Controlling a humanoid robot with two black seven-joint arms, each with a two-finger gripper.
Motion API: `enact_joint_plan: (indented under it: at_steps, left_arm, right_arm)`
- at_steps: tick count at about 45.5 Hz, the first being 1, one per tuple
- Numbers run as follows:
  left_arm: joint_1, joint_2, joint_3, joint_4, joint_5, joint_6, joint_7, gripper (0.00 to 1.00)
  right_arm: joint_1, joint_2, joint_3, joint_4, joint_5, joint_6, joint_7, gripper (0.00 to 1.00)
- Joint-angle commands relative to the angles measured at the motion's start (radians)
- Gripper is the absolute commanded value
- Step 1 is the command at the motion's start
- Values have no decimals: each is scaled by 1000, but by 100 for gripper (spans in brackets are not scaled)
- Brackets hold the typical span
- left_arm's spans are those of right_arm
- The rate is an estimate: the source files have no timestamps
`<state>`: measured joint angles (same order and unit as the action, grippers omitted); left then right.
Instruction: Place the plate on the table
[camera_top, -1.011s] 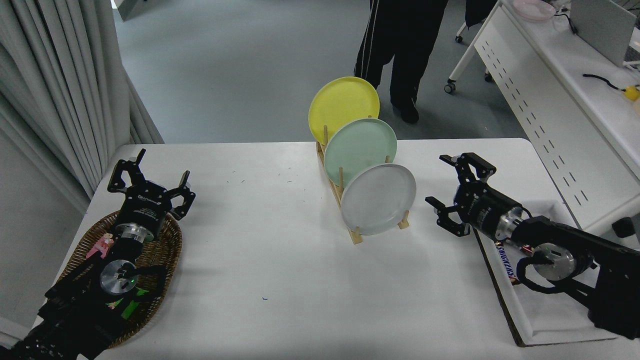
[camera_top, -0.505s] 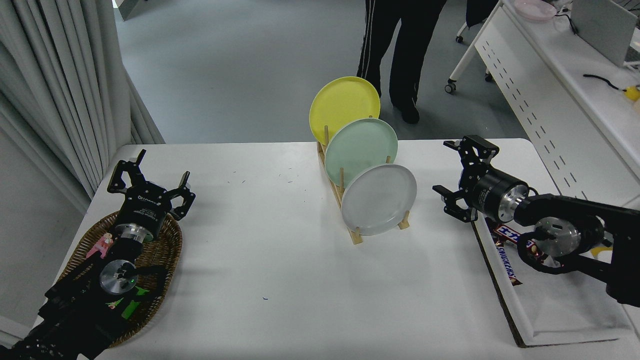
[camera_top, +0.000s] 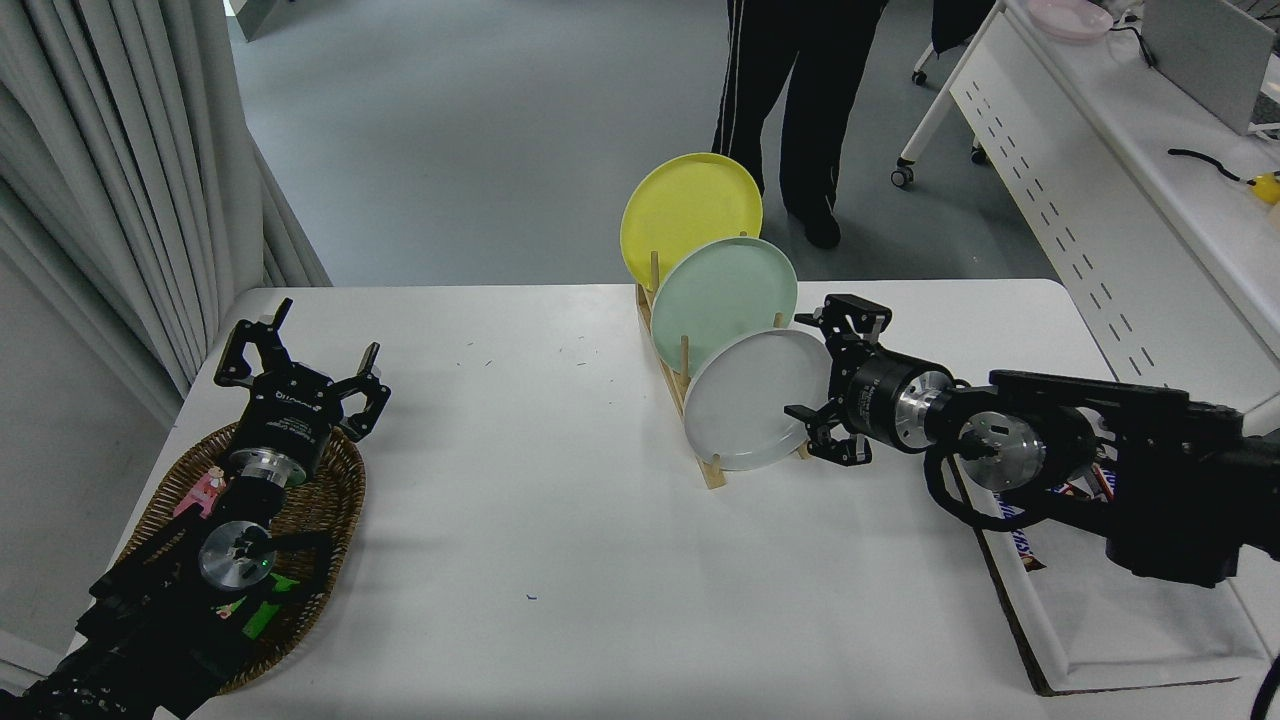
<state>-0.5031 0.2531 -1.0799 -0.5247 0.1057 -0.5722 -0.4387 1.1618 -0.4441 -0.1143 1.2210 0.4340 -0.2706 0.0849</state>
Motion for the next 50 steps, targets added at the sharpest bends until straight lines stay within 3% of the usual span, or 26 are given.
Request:
enact_joint_plan:
  at_steps: [1,36,50]
  left_arm:
    - [0,0,0,-1,0,0,0,100]
    - [0,0,0,0,0,0,0,100]
    - [0,0,0,0,-1,0,0,100]
  right_arm:
    - [13,41,25,-18,-96,-48,-39,100]
    - [130,99,-111,-144,-150,-29,-42,99]
    - [118,119,-93,-161,-100,-30,-43,86]
